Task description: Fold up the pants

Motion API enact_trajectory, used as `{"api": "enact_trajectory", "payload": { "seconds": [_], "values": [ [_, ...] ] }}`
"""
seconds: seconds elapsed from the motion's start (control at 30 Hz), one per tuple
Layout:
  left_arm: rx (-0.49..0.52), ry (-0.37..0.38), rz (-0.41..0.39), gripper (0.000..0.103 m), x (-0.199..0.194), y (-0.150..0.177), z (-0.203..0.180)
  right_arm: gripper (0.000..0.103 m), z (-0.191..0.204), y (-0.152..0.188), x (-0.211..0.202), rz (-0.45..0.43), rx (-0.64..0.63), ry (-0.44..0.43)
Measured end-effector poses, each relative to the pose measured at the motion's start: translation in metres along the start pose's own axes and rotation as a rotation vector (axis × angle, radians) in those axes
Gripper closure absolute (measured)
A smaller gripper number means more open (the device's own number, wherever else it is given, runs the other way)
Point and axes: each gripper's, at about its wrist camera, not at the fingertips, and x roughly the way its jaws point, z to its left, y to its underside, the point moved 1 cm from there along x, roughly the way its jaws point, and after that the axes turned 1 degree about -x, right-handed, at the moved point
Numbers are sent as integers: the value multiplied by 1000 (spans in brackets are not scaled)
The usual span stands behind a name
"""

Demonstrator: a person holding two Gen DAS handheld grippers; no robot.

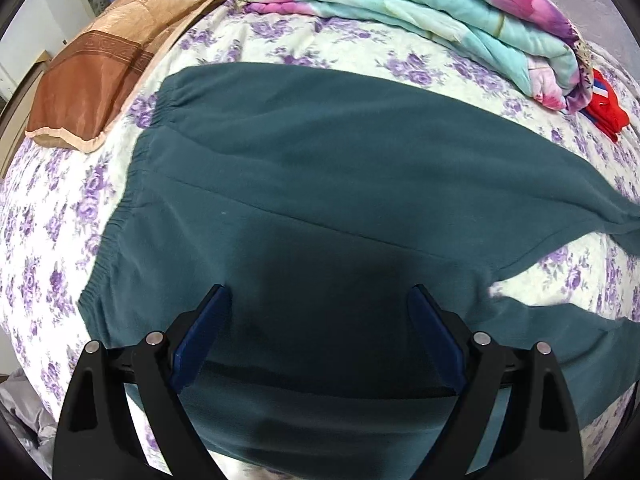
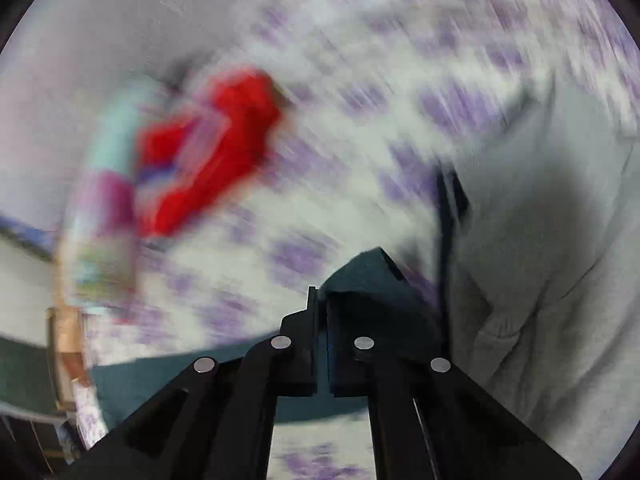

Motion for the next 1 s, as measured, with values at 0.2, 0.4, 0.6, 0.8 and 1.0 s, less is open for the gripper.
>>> {"api": "enact_trajectory", "payload": {
  "seconds": [0.2, 0.4, 0.6, 0.8, 1.0],
  "values": [
    [-17, 16, -4, 15, 0, -3, 10, 100, -25, 40, -60, 22, -8, -93],
    [-8, 23, -2, 15, -3, -2, 11, 91, -83, 85, -36, 178, 68, 143],
    [29, 14, -27, 15, -13, -9, 6, 31, -31, 50, -66, -16, -168, 173],
    [34, 14, -34, 15, -15, -18, 3, 52, 54, 61, 31, 241, -489, 6],
    [53, 36, -28, 15, -12, -17, -6, 70, 105, 113, 96, 441, -728, -27]
  ]
}}
